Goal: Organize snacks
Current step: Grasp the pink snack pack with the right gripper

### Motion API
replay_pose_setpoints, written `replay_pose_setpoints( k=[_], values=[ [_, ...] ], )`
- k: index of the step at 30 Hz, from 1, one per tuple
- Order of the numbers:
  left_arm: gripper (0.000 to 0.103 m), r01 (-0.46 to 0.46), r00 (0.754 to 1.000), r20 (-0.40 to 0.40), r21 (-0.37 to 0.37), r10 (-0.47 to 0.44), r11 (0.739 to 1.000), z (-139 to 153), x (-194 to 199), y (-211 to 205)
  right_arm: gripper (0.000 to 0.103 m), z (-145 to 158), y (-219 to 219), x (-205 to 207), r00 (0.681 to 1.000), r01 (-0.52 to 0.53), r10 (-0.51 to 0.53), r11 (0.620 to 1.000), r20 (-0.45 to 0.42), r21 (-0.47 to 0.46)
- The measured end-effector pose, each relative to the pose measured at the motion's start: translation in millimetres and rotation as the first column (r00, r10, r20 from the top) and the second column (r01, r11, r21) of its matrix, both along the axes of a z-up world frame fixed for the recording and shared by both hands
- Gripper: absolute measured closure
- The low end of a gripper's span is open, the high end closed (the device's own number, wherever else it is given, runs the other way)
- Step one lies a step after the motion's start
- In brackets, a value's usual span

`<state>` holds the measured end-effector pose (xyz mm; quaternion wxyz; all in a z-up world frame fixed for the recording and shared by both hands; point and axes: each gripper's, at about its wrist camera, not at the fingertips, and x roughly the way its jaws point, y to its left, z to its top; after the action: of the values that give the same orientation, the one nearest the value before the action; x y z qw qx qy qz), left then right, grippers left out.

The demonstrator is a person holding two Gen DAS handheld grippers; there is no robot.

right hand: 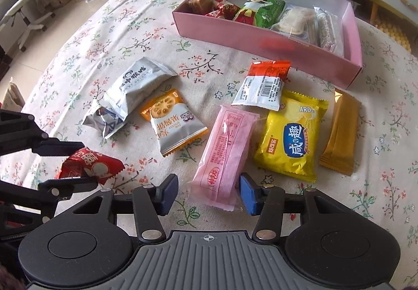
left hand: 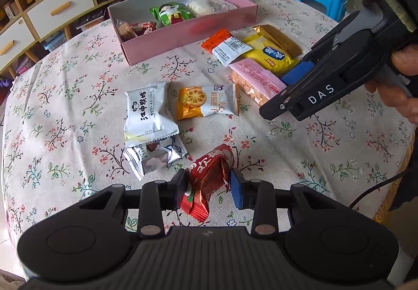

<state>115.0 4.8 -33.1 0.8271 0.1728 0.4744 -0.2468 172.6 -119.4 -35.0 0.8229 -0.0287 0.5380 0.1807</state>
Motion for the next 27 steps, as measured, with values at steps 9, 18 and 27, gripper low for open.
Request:
replay_pose_setpoints(
  k=[9,18,27],
  values=[
    [0.070,-0.007,1.000,0.000,-0.009,0.007,1.000,1,-1,0,0.070,3,0,1,1.000,0.011,-0.011,1.000,0.017,0.000],
    [0.070,-0.014,1.000,0.011,-0.023,0.014,1.000,4,-1,1,0.071,7,-1,-5,1.000,0.005,-0.005,1.000,0.009,0.010],
    [0.070,-0.038,0.999,0.026,-0.057,0.040,0.998,10,2,5,0.071,17,-2,-7,1.000,0.005,-0.005,1.000,0.022,0.029]
  ],
)
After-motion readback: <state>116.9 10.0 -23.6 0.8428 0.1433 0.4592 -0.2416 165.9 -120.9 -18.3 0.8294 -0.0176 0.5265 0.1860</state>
